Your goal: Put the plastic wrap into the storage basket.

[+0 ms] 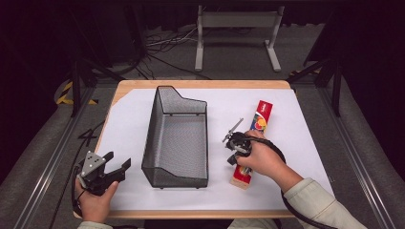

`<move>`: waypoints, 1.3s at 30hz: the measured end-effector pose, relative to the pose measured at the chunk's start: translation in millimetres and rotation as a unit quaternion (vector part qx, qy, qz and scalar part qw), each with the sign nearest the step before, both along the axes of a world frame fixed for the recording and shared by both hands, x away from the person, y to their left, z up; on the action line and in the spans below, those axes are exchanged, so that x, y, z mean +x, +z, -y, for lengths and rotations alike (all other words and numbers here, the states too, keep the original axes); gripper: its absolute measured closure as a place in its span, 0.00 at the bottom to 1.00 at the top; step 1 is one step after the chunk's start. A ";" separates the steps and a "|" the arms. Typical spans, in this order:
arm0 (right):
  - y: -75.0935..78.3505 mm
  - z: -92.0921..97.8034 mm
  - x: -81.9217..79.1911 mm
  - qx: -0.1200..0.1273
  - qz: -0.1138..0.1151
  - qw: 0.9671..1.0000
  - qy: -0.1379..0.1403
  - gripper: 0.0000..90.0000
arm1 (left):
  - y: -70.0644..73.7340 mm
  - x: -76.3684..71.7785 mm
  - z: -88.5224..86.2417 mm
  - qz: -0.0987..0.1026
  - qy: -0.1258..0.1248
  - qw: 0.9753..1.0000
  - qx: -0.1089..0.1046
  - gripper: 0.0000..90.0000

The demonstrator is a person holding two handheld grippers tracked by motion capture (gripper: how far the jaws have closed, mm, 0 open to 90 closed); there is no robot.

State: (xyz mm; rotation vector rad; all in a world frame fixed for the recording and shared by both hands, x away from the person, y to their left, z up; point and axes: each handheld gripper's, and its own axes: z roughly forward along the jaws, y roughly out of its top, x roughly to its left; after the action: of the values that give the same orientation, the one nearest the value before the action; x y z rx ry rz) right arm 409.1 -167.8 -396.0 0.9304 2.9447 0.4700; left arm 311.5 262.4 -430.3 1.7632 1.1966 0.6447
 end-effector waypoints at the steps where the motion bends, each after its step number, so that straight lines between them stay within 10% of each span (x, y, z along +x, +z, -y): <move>1: 0.3 1.8 -1.5 -0.003 -0.003 1.000 -0.001 1.00 | 0.2 0.5 0.0 -0.002 -0.002 1.000 0.002 0.33; 39: 5.2 91.6 -39.7 -0.071 -0.054 0.994 -0.063 1.00 | 0.3 5.2 4.5 -0.002 0.001 1.000 0.003 0.33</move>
State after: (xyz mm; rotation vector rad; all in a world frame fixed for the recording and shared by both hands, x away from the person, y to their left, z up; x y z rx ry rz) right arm 369.5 -259.4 -390.9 1.1491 2.9415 0.2102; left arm 316.7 257.9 -429.9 1.7697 1.2015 0.6471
